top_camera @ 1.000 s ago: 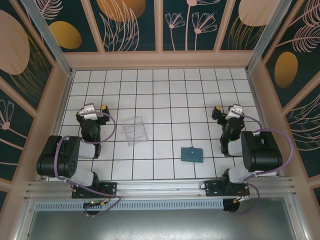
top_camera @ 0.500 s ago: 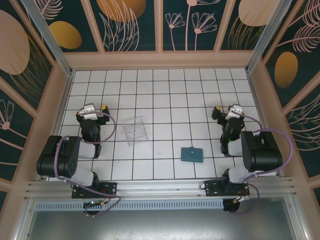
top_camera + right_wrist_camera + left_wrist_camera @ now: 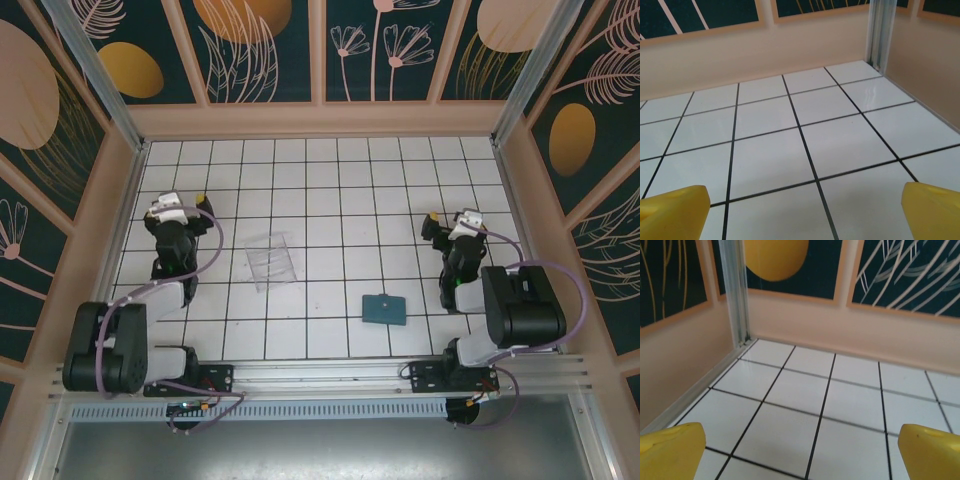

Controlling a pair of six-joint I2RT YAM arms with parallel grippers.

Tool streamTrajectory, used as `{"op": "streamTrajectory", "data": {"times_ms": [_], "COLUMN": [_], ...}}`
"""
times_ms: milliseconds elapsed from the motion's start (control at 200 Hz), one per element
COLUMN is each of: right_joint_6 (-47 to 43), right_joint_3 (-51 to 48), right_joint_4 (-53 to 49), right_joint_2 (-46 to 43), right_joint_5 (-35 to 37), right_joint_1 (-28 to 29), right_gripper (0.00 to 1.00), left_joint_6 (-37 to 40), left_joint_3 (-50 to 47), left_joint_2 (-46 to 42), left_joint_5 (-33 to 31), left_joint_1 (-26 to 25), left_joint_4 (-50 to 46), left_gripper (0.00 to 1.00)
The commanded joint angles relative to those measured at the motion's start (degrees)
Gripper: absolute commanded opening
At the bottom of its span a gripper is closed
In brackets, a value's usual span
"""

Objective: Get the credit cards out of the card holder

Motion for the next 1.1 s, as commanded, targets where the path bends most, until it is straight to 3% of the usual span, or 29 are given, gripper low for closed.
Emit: {"op": "streamTrajectory", "data": {"times_ms": [0, 130, 275, 455, 585, 650, 801, 1096], "right_joint_6": [0.31, 2.01, 7.42, 9.51, 10.96, 11.53, 11.82, 11.64], "right_joint_3": [7.34, 13.91, 23.92, 34.25, 35.95, 36.05, 35.85, 35.44], "right_joint_4": [-16.08, -29.98, -49.89, -66.94, -70.12, -71.00, -71.75, -72.47], "right_joint_2": [-6.61, -8.87, -8.03, -3.55, -2.08, -1.55, -1.84, -3.96], "right_joint_5": [-0.03, -2.48, -7.13, -7.49, -6.62, -6.49, -5.06, -4.43], "right_joint_1": [0.45, 1.12, 3.11, 9.74, 13.27, 14.27, 15.93, 16.38], "right_gripper": [0.99, 0.99, 0.98, 0.94, 0.94, 0.94, 0.94, 0.94], "left_joint_6": [-7.47, -13.05, -20.04, -28.55, -31.90, -32.70, -37.10, -41.24], "left_joint_3": [3.93, 9.27, 16.14, 20.65, 21.20, 21.11, 20.38, 23.00], "left_joint_2": [-4.60, -7.11, -6.33, -3.38, -1.79, -1.71, -2.22, 4.80], "left_joint_5": [-1.12, -0.03, 3.49, 10.19, 13.86, 15.44, 16.52, 16.53], "left_joint_1": [-0.63, -2.41, -5.37, -8.92, -11.23, -12.32, -14.92, -18.03], "left_joint_4": [-15.70, -29.40, -45.72, -60.70, -66.69, -67.93, -68.04, -68.39], "left_gripper": [0.99, 0.98, 0.91, 0.80, 0.69, 0.55, 0.49, 0.38]}}
